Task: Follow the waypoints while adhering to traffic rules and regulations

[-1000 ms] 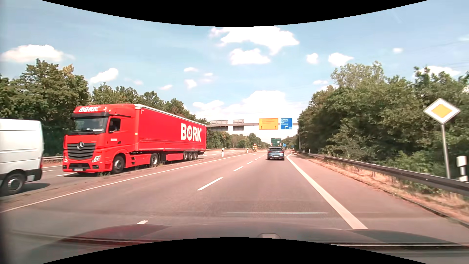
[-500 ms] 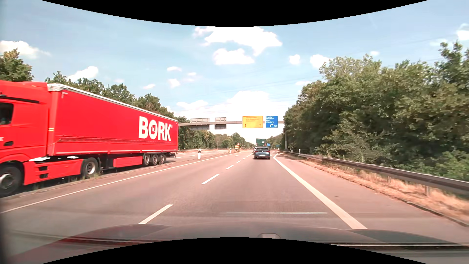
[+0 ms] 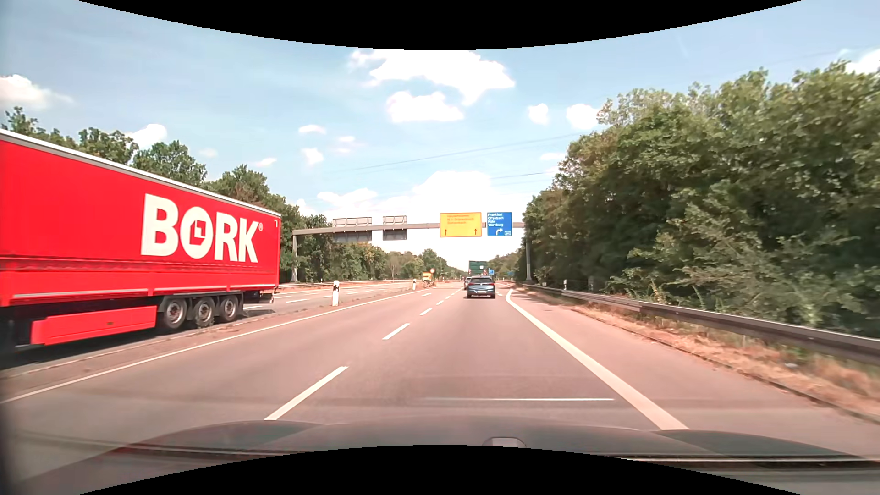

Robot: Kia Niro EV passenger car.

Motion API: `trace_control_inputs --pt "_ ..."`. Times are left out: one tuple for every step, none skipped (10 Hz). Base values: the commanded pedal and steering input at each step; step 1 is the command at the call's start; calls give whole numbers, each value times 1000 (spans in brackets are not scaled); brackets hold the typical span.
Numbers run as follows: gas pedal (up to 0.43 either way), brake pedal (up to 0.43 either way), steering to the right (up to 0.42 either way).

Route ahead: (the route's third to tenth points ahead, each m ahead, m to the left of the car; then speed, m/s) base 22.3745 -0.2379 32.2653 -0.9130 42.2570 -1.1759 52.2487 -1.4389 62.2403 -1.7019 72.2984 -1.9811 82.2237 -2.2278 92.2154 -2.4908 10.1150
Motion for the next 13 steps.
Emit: trace_control_inputs --pt "240 0 8" --pt "240 0 7" --pt "240 0 5" --pt "240 0 5" --pt "240 0 3" --pt "240 0 3" --pt "240 0 3" --pt "240 0 3" --pt "240 0 3" --pt "240 0 3" --pt "240 0 1" --pt "240 0 0" --pt "240 0 0"
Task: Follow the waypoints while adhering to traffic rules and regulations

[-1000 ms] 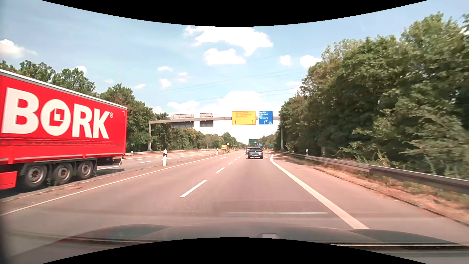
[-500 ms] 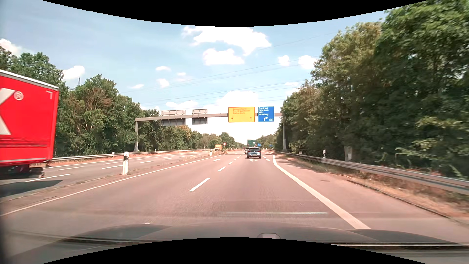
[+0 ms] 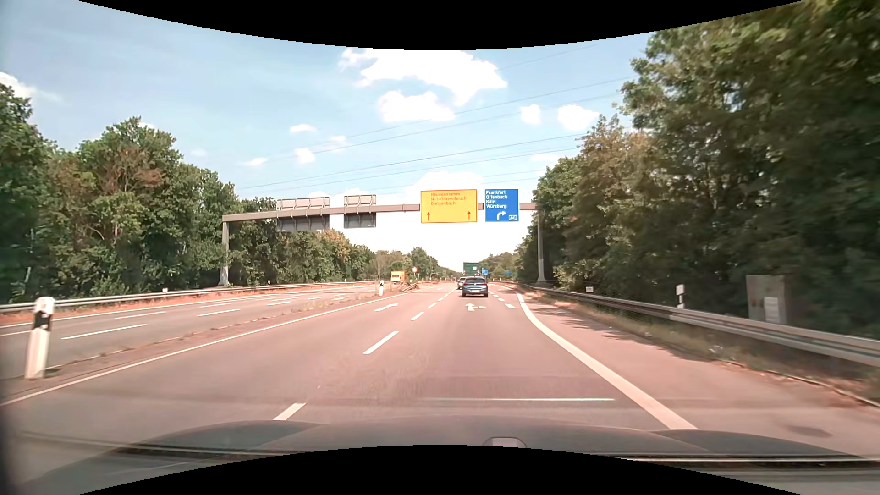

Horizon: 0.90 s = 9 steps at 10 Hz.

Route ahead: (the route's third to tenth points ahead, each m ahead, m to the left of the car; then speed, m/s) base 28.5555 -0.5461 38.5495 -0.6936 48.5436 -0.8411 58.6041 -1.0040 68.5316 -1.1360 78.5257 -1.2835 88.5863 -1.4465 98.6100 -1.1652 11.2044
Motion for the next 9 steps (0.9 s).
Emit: trace_control_inputs --pt "240 0 -1" --pt "240 0 -2" --pt "240 0 -2" --pt "240 0 -3" --pt "240 0 -2" --pt "240 0 -3" --pt "240 0 -3" --pt "240 0 -3" --pt "240 0 -3"
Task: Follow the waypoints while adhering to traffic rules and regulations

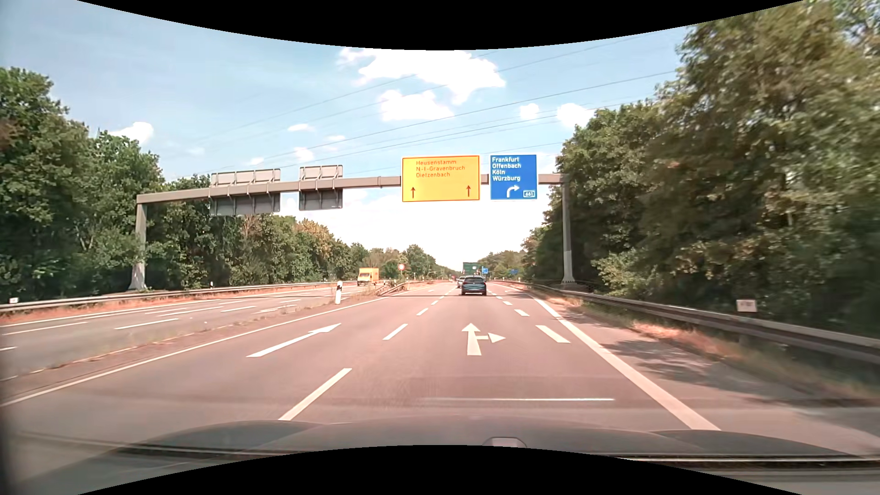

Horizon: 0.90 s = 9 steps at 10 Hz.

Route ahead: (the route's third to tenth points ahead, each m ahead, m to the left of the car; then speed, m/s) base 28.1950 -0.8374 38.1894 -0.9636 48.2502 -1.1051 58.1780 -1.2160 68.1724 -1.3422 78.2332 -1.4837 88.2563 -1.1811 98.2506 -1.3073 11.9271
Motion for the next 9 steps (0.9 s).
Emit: trace_control_inputs --pt "240 0 -3" --pt "240 0 -3" --pt "240 0 -3" --pt "240 0 -3" --pt "240 0 -3" --pt "240 0 -3" --pt "240 0 -3" --pt "240 0 -3" --pt "240 0 -3"
